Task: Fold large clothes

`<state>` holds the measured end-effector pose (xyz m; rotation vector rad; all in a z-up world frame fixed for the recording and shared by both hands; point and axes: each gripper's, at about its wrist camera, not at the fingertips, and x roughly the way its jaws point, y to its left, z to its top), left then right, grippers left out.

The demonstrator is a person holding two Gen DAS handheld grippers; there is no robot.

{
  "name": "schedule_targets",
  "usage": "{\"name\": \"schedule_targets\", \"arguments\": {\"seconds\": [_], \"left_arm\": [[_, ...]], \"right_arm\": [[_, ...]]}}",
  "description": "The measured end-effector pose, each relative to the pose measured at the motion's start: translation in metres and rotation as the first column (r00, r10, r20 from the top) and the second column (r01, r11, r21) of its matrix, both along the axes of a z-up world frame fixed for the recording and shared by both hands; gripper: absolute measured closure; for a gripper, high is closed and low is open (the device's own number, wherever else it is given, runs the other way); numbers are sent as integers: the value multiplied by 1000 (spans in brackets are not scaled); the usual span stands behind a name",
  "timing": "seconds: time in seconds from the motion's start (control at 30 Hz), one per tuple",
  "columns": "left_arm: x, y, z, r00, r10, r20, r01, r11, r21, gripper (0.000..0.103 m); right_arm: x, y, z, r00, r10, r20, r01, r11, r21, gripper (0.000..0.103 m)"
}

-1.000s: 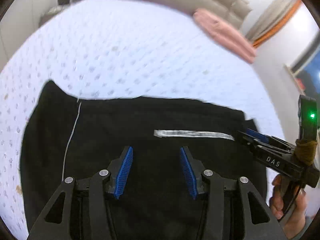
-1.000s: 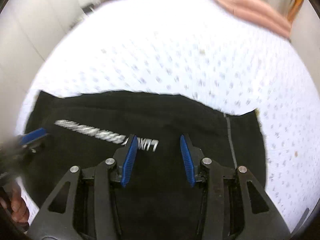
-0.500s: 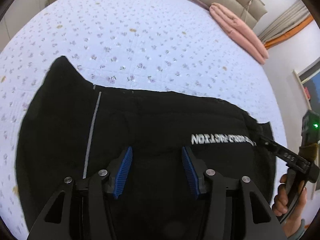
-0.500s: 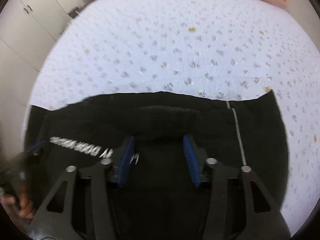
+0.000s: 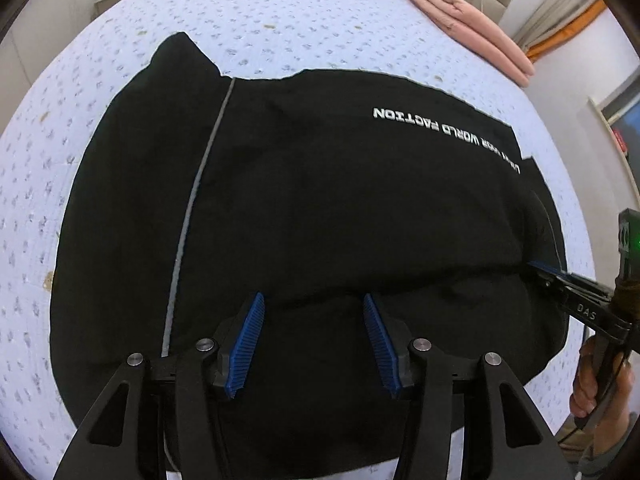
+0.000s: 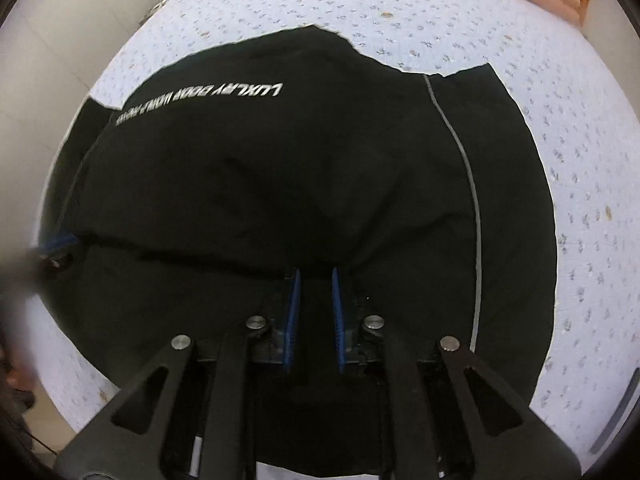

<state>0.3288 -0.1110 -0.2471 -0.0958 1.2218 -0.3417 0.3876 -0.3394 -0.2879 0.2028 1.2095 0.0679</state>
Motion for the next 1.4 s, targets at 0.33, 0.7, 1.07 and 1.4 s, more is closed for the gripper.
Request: {"name": "schedule_targets", "arguments": {"seconds": [0.33, 0.7, 1.07, 1.4], "left_arm": [[19, 59, 42, 996, 40, 84, -42, 999, 30, 40], [72, 136, -19, 983, 95, -156, -114, 987, -115, 25], [84, 170, -70, 964, 17, -264, -134, 893, -430, 20], [97, 153, -94, 953, -60, -296, -127, 809, -573, 20]], "right_arm": [[-25, -88, 38, 988, -140, 69, 140, 990, 4, 49], [-17, -141, -28, 988, -157, 3, 155, 980, 124, 20], [-19, -180, -78, 986, -156, -55, 165, 892, 420, 1], [-14, -190, -111, 993, -112, -38, 105, 695, 711, 23]]}}
